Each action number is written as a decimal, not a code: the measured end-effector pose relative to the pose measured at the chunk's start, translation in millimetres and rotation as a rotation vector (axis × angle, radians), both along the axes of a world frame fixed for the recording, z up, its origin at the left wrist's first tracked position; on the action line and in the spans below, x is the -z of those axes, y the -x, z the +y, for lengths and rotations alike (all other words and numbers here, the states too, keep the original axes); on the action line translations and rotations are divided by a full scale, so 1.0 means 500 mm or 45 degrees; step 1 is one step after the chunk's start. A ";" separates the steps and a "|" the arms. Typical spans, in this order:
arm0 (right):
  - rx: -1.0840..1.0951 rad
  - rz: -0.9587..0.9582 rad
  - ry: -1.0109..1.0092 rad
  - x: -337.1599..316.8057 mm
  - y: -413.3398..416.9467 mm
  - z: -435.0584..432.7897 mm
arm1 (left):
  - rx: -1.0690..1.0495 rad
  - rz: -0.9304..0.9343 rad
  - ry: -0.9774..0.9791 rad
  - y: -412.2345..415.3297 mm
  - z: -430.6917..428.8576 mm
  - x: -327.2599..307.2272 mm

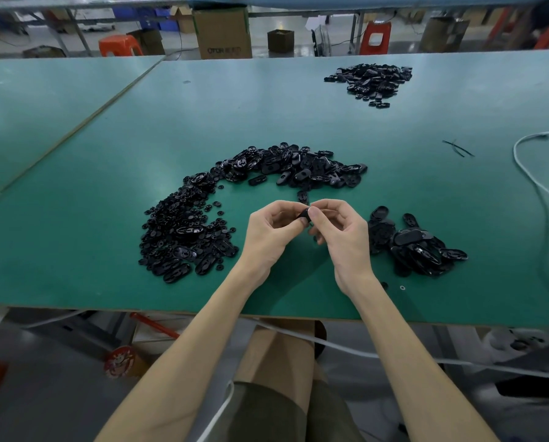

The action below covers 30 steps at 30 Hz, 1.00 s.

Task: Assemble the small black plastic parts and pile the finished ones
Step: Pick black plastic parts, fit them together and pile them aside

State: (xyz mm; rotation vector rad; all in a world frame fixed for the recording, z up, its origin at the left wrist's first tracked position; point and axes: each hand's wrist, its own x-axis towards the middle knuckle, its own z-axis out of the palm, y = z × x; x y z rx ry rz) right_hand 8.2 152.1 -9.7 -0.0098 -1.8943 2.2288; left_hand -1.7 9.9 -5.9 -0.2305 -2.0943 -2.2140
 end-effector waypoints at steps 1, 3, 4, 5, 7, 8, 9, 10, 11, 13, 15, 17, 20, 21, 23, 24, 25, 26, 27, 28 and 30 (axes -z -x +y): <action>0.002 -0.002 0.002 0.000 0.001 0.000 | -0.006 -0.007 0.007 0.000 0.001 0.000; 0.003 -0.003 -0.001 0.001 0.002 -0.001 | -0.018 -0.017 0.022 0.000 0.002 0.000; 0.001 -0.003 -0.005 0.001 0.003 -0.001 | -0.027 -0.020 0.028 0.000 0.002 0.000; 0.000 -0.002 -0.007 0.001 0.003 -0.001 | -0.036 -0.023 0.034 0.001 0.002 0.001; 0.000 -0.002 -0.006 0.002 0.002 0.000 | -0.049 -0.027 0.049 -0.001 0.001 0.001; 0.001 -0.004 -0.006 0.002 0.002 0.000 | -0.054 -0.029 0.059 0.000 0.002 0.001; 0.002 -0.007 -0.006 0.002 0.002 0.000 | -0.058 -0.032 0.068 -0.001 0.002 0.001; 0.003 -0.010 -0.004 0.002 0.001 0.001 | -0.061 -0.035 0.075 0.000 0.002 0.001; 0.004 -0.013 -0.001 0.002 0.001 0.000 | -0.063 -0.037 0.080 0.001 0.003 0.001; 0.000 -0.016 0.008 0.001 0.001 -0.001 | -0.071 -0.039 0.088 0.002 0.004 0.000; -0.004 -0.015 0.018 0.001 0.000 -0.003 | -0.079 -0.041 0.097 0.003 0.004 0.001; -0.005 -0.015 0.020 0.000 -0.001 -0.003 | -0.078 -0.042 0.101 0.001 0.003 0.003; -0.004 -0.016 0.014 -0.002 -0.002 -0.002 | -0.077 -0.035 0.110 0.002 0.005 0.005; -0.003 -0.017 0.013 -0.003 -0.002 -0.002 | -0.079 -0.034 0.114 0.002 0.005 0.005; 0.000 -0.019 0.012 -0.004 -0.003 -0.003 | -0.084 -0.035 0.120 0.003 0.006 0.004; -0.001 -0.020 0.011 -0.004 -0.004 -0.003 | -0.083 -0.037 0.122 0.003 0.006 0.004; -0.003 -0.020 0.010 -0.005 -0.004 -0.002 | -0.082 -0.040 0.122 0.003 0.006 0.004; -0.006 -0.020 0.007 -0.005 -0.004 -0.002 | -0.084 -0.043 0.122 0.003 0.006 0.004; -0.009 -0.021 0.004 -0.005 -0.003 -0.002 | -0.087 -0.046 0.122 0.002 0.006 0.004; -0.011 -0.022 0.001 -0.004 -0.003 -0.002 | -0.091 -0.049 0.121 0.002 0.006 0.003; -0.008 -0.023 -0.004 -0.002 -0.002 -0.001 | -0.088 -0.052 0.116 0.001 0.006 0.002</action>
